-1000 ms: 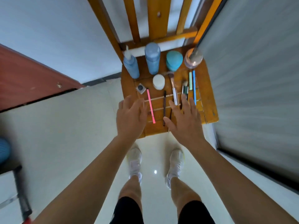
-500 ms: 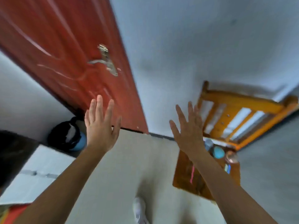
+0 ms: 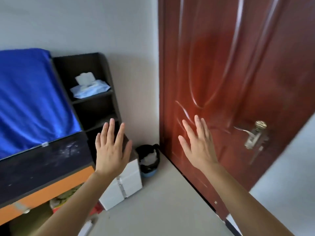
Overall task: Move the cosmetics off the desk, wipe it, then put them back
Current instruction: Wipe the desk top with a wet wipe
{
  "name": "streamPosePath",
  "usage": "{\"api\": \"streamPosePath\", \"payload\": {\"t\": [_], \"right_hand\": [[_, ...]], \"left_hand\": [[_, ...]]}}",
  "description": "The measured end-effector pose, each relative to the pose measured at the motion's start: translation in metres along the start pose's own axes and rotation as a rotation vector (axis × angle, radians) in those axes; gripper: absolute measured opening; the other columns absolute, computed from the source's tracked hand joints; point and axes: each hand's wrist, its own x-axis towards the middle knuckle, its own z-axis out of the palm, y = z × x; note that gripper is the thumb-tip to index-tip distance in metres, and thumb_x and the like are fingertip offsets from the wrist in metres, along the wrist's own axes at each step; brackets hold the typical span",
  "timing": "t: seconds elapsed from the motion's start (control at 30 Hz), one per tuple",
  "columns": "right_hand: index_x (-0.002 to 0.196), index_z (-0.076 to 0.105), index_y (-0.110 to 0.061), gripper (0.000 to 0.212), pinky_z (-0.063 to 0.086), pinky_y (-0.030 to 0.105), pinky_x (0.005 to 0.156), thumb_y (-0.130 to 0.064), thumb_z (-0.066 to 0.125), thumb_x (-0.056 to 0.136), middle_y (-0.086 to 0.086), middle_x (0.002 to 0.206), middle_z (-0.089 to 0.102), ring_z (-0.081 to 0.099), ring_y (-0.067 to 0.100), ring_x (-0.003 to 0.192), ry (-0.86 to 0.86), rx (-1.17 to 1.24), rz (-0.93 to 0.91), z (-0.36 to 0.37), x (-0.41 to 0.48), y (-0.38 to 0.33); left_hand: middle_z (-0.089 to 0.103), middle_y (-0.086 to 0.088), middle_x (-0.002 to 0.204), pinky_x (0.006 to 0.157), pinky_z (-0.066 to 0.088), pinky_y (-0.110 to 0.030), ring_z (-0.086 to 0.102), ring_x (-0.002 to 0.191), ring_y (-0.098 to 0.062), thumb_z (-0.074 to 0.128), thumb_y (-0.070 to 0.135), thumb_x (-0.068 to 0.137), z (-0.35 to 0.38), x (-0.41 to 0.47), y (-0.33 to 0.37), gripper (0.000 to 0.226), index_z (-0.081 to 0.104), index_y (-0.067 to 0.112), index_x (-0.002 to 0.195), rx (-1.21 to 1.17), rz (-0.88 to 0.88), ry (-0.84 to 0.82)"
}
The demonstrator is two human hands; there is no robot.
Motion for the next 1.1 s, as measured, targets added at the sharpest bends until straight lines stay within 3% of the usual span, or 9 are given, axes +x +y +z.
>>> {"api": "streamPosePath", "payload": {"t": [0.57,0.87,1.1], "right_hand": [[0.157,0.029,-0.029,0.059,0.032,0.046,0.117,-0.054,0.034,0.103,0.012,0.165,0.021,0.02,0.032,0.152,-0.227,0.228,-0.26,0.223,0.217,-0.147],[0.153,0.037,-0.022,0.051,0.045,0.032,0.106,-0.038,0.044,0.105,0.003,0.16,0.035,0.036,0.017,0.145,-0.282,0.481,-0.372,0.326,0.387,-0.202],[0.152,0.039,-0.022,0.045,0.035,0.017,0.108,-0.024,0.038,0.108,-0.003,0.156,0.04,0.04,0.011,0.141,-0.368,0.645,-0.476,0.375,0.466,-0.251]], "left_hand": [[0.023,-0.016,0.162,0.112,0.03,-0.057,0.023,0.148,-0.038,0.033,0.05,0.096,0.05,0.125,-0.199,0.065,0.037,0.016,0.152,0.159,-0.237,-0.042],[0.014,-0.009,0.165,0.115,0.031,-0.056,0.014,0.152,-0.032,0.031,0.052,0.099,0.133,0.272,-0.289,0.064,0.025,0.023,0.156,0.169,-0.289,-0.073],[0.017,-0.01,0.164,0.116,0.03,-0.054,0.017,0.151,-0.031,0.035,0.046,0.1,0.163,0.316,-0.34,0.061,0.028,0.023,0.155,0.209,-0.299,-0.139]]}}
